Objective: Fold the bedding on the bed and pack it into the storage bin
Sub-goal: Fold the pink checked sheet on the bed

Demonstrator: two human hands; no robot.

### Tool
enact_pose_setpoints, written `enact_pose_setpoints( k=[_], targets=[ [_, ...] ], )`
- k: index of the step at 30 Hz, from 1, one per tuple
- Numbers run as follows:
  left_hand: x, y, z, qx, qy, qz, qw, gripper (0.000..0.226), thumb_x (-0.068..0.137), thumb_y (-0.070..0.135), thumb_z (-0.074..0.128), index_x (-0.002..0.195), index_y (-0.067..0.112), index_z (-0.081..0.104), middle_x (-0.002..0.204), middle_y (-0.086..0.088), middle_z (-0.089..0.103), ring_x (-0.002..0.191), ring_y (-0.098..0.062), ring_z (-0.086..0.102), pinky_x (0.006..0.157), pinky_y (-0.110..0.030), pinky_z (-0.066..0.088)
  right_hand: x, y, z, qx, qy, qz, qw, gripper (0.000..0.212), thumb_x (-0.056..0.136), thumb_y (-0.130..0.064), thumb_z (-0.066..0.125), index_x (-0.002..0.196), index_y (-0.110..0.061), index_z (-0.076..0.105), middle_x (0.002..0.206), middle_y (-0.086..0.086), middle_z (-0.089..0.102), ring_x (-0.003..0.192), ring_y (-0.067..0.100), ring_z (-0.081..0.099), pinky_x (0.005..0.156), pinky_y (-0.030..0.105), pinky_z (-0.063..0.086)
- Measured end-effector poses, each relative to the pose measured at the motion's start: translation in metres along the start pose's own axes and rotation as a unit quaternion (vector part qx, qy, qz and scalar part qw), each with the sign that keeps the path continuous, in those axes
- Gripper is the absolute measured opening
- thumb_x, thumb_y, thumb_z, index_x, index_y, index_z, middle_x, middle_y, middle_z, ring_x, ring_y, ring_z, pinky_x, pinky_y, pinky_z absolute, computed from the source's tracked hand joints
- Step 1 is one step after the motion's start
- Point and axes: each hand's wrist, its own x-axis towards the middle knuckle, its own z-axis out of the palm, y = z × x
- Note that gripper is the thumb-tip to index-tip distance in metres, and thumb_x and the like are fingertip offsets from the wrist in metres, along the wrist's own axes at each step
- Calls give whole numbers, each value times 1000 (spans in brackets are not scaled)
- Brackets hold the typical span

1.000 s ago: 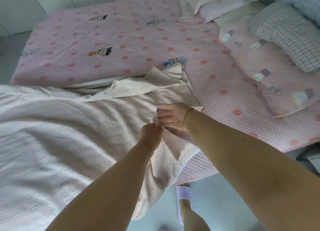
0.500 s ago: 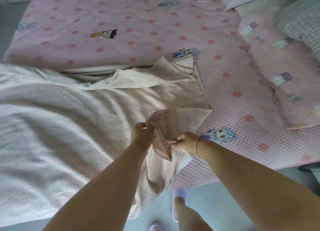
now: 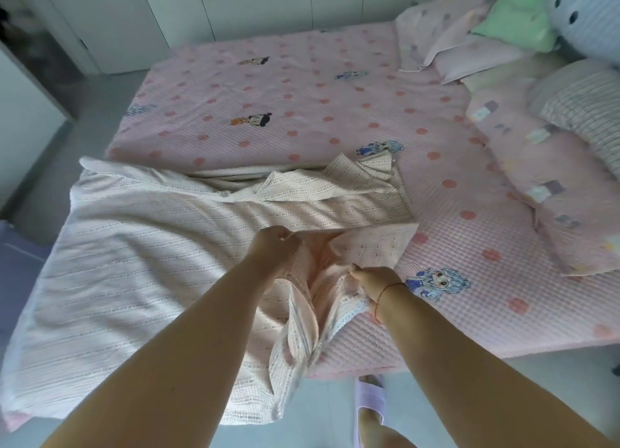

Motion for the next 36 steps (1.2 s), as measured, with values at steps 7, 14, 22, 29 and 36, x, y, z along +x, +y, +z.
enact_pose_setpoints(
  k=[7,14,22,29,36],
  targets=[
    [-38,52,-77,0,72,63,995,37,82,37,74,64,9,58,52,-3,44,48,-17,39,47,-23,31,-48,4,17,36,-8,-127,991,42,94,-40,54,63,-11,58,49,1,49,50,17,48,57,33,46],
    [-73,62,-95,-39,1,103,994,18,84,8,70,67,11,69,60,-3,62,59,-19,55,60,-27,46,-79,-6,32,312,-73,-105,941,28,84,-31,70,71,-8,62,69,8,56,61,16,55,68,31,48],
    [-107,55,-65,-36,-71,118,990,19,79,28,78,74,10,73,75,-12,71,69,-22,62,78,-44,55,-105,-30,24,264,-49,-137,953,34,83,-35,70,68,-6,62,59,8,59,56,22,57,64,35,51],
    [-121,54,-55,-61,-74,152,984,26,72,33,81,84,10,76,85,-3,75,88,-20,71,89,-39,54,-122,-41,19,335,-77,-129,930,25,89,-17,64,70,-2,70,67,10,66,63,19,65,59,32,59],
    [-125,60,-50,-52,-92,190,976,27,74,34,80,94,17,73,93,6,74,90,-6,69,78,-18,52,-121,-58,10,352,-74,-102,927,24,93,-16,60,75,-1,64,71,11,67,67,18,66,53,26,58]
  ],
)
